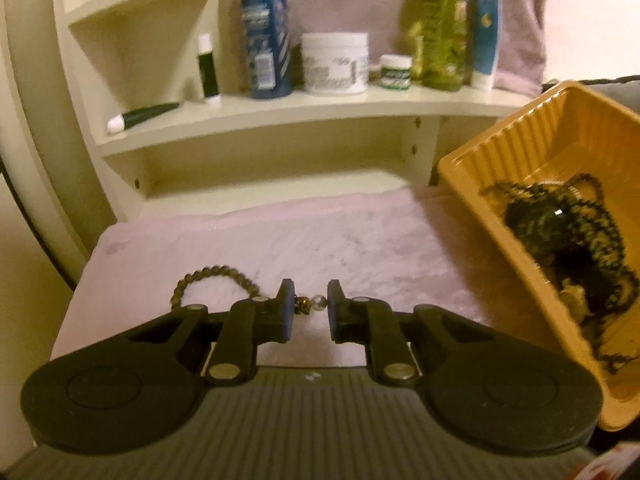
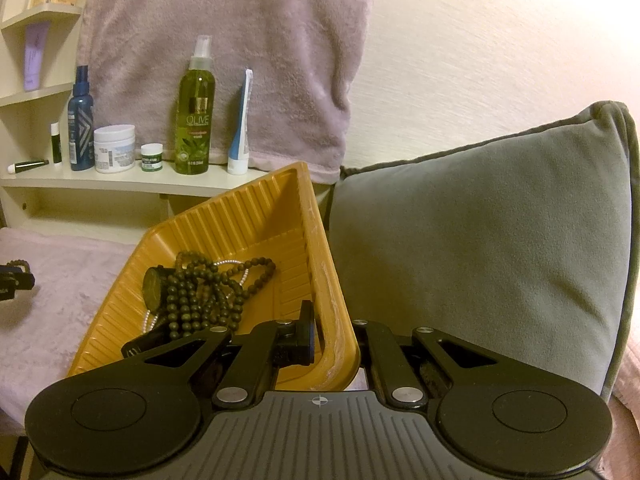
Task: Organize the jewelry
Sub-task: 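Carry the earring into the orange tray and open the left gripper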
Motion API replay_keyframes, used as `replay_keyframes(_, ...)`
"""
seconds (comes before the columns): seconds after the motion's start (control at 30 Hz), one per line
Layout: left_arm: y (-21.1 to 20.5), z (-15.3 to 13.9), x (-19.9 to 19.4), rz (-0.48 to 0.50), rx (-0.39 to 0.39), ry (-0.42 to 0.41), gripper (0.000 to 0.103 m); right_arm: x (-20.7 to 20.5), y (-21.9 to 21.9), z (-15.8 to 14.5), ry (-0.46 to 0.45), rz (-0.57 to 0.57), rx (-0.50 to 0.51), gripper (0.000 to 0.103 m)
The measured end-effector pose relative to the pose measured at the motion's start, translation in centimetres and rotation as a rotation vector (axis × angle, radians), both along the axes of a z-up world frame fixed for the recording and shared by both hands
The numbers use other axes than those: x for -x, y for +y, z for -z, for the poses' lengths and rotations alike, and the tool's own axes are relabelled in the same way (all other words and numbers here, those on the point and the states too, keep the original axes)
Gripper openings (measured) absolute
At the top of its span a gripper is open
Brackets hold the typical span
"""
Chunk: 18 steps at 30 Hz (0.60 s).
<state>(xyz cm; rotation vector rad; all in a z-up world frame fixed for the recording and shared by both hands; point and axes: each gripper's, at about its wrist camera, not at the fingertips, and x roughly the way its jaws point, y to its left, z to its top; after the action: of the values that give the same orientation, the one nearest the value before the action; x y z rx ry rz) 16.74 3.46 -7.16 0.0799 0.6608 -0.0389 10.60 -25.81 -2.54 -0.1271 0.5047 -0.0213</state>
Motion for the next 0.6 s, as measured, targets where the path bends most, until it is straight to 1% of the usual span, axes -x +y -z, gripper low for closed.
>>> replay_keyframes(0.27,-2.6,-2.4,1.3,0.088,0.067,-0.024,0.015,0.0,0.0,0.0,0.000,-0.001,-0.001,0.006)
replay_keyframes(0.4,-4.6,-3.7,1.9,0.164,0.119,-0.029,0.015,0.0,0.1,-0.1,-0.002,-0.002,-0.001,0.006)
replay_keyframes(0.6,-8.2,-5.0,2.5,0.311,0.193,-0.024,0.015,0.1,0.2,-0.2,-0.006,-0.003,-0.006,0.006)
